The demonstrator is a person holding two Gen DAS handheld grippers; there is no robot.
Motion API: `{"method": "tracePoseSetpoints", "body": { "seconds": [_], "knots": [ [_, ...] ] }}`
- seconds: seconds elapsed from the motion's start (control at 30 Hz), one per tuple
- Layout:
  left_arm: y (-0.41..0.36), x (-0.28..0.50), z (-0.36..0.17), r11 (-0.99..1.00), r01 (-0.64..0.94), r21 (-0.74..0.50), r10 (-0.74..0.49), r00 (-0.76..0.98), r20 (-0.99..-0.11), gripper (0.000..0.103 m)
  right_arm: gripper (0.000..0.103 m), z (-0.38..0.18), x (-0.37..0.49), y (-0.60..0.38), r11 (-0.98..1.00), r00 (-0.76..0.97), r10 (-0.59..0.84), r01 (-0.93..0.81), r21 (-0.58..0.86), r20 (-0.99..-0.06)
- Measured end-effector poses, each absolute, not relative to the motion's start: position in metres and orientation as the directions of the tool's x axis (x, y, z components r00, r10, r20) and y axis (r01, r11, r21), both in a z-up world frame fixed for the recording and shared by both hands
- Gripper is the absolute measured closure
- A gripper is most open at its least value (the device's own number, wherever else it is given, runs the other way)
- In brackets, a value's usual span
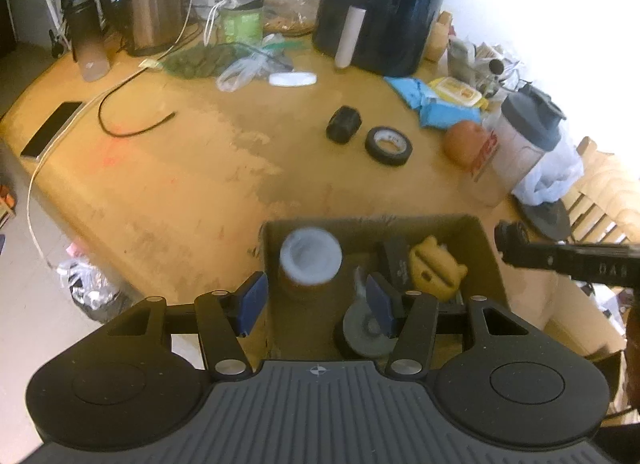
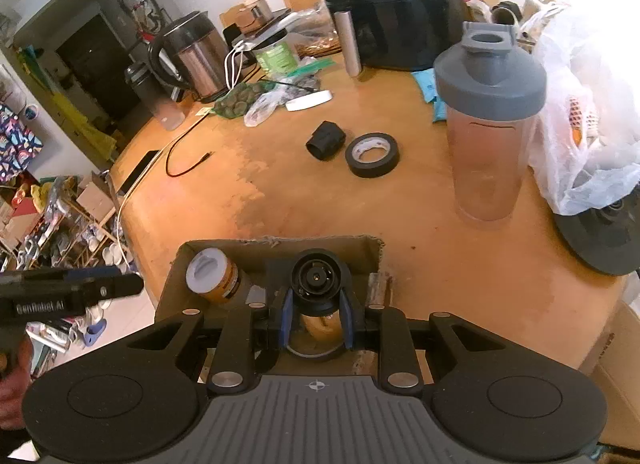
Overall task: Organize rigid objects
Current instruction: 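Carry the black case to the box with the left gripper while the right carries the knob, then open both grippers over the box to drop the case and the knob, then withdraw both tools up and away from the box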
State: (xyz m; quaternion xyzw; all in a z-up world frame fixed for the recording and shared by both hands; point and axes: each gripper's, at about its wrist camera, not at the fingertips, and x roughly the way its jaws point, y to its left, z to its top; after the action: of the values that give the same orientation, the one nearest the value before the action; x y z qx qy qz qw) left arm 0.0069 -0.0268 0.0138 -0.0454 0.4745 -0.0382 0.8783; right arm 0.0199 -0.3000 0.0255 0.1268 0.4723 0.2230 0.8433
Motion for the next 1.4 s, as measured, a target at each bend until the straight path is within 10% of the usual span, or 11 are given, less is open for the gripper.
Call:
{"method": "tracePoseSetpoints", "body": {
  "seconds": [0.6,0.67,0.73,1.4],
  "knots": [
    [-0.016,-0.014,0.018,0.988,-0.058,-0.14,-0.083,0.564,-0.822,0.049,0.073,0.034,0.023,-0.257,0.828,0.368,0.538,-0.402,0.392,-0.758],
    [-0.016,-0.016,0.02,0.988,-0.063,-0.14,-0.08,0.566,-0.821,0.049,0.033,0.028,0.02,-0.251,0.839,0.357,0.509,-0.412,0.357,-0.783],
    [-0.016,-0.017,0.021,0.988,-0.067,-0.139,-0.077,0.567,-0.82,0.049,0.016,0.028,0.016,-0.248,0.849,0.382,0.485,-0.422,0.319,-0.786],
    [-0.036,-0.005,0.025,0.994,-0.017,-0.112,-0.084,0.554,-0.828,0.049,0.0,0.023,0.016,-0.276,0.873,0.427,0.471,-0.352,0.338,-0.772]
  ]
}}
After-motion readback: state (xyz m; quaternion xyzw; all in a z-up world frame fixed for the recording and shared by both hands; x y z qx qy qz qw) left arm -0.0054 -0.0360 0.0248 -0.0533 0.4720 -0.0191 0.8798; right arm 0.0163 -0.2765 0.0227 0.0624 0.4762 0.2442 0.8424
